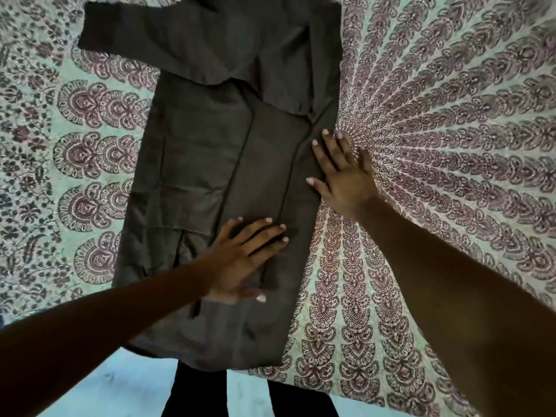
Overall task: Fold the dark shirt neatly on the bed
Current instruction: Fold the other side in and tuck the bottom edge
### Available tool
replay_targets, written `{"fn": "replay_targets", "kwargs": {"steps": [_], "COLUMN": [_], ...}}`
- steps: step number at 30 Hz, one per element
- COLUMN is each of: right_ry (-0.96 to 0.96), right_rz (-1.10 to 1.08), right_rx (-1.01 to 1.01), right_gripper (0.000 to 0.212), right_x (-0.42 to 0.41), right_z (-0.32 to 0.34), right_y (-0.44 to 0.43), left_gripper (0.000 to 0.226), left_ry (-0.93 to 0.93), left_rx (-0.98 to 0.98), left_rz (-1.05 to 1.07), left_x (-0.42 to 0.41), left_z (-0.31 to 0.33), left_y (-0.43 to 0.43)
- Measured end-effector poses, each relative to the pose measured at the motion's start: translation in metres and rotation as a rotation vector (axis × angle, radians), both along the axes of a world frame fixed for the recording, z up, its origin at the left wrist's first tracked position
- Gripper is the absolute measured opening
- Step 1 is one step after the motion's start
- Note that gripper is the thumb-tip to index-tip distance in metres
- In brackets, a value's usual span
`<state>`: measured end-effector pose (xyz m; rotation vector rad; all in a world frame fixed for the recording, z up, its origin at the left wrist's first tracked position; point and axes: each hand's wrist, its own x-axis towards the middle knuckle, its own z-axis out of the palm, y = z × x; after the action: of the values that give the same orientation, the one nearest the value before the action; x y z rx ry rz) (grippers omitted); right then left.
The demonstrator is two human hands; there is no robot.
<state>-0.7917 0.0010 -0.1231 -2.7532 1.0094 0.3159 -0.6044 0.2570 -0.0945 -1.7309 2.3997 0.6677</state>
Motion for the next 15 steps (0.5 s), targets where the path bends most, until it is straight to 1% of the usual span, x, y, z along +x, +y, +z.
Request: {"fn": "replay_targets", "kwargs": {"steps": [3, 4, 5, 7, 10, 12, 15], "right_ry": [-0.048, -0.07, -0.091, -0.113, -0.12, -0.116, -0.118], "right_rz": [-0.015, -0.023, -0.028, -0.033, -0.03, -0.029, -0.04], "right_rx": [-0.113, -0.137, -0.151, -0.164, -0.187, -0.189, -0.193], "right_gripper": [0.071, 0.07, 0.07, 0.07, 0.07, 0.07, 0.069], "right_x": [-0.004, -0.006, -0.006, -0.007, -0.007, -0.007, -0.007], "right_z": [-0.011, -0.014, -0.016, -0.018, -0.019, -0.018, -0.018], "right_y": [0.005, 0.006, 0.006, 0.006, 0.005, 0.005, 0.005], "left_gripper": [0.071, 0.061, 0.056, 0.056, 0.064, 0.069, 0.072], "left_ry": [-0.023, -0.054, -0.086, -0.126, -0.149, -0.212, -0.327], "left_rx": [-0.208, -0.272, -0.319, -0.347, -0.279, -0.223, -0.179], "left_rz": [0.027, 0.058, 0.11, 0.259, 0.43, 0.459, 0.42], "left_x": [0.019, 0.026, 0.033, 0.045, 0.062, 0.077, 0.1], "left_z": [0.0, -0.002, -0.004, -0.004, -0.005, -0.007, -0.009], "left_y": [-0.044, -0.062, -0.083, -0.126, -0.187, -0.218, -0.253]}}
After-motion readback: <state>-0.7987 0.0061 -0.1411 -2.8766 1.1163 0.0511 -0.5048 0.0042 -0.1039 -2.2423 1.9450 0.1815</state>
